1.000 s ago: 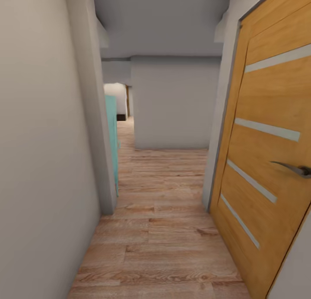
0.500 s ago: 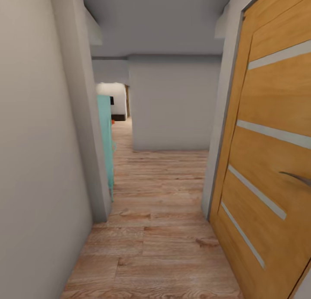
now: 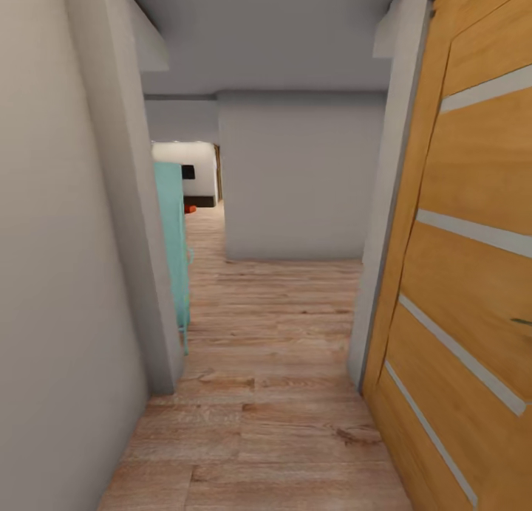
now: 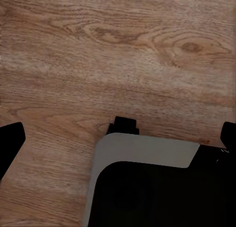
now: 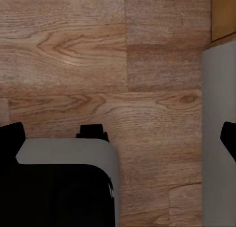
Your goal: Move the two storage containers from the living room to the garage. In the garage, place one container on the floor and stack the other container on top of it (either order is fine).
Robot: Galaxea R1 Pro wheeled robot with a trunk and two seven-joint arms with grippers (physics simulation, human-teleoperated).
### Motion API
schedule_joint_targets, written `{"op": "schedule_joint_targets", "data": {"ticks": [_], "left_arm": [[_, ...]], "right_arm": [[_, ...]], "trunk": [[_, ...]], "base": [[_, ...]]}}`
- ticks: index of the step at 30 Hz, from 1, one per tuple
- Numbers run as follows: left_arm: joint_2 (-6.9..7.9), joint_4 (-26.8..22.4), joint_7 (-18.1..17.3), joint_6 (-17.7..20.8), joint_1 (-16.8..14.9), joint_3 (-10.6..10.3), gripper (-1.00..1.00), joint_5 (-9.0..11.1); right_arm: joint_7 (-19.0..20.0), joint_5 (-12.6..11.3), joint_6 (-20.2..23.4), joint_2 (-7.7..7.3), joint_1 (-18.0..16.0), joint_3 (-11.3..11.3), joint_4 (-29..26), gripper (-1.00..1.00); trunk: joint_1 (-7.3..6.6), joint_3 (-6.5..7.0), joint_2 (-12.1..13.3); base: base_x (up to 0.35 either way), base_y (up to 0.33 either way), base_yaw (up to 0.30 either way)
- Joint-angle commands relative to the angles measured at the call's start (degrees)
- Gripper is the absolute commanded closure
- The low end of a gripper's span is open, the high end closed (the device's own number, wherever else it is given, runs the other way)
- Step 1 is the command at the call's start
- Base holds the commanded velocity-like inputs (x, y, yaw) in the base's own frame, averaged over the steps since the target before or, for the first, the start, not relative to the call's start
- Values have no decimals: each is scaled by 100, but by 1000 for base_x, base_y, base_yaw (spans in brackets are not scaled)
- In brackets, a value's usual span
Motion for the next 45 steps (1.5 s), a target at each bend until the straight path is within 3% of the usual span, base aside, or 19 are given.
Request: {"op": "schedule_joint_targets", "data": {"ticks": [1,45], "left_arm": [[0,4,11,-16,-4,-47,-100,50],[3,4,20,-10,-4,-46,-100,50]], "right_arm": [[-2,-45,-30,4,-7,48,17,-100],[42,-38,-22,-30,-7,52,17,-100]], "trunk": [[3,-7,-3],[3,-7,-3]], "base": [[324,-1,200],[324,0,20]]}}
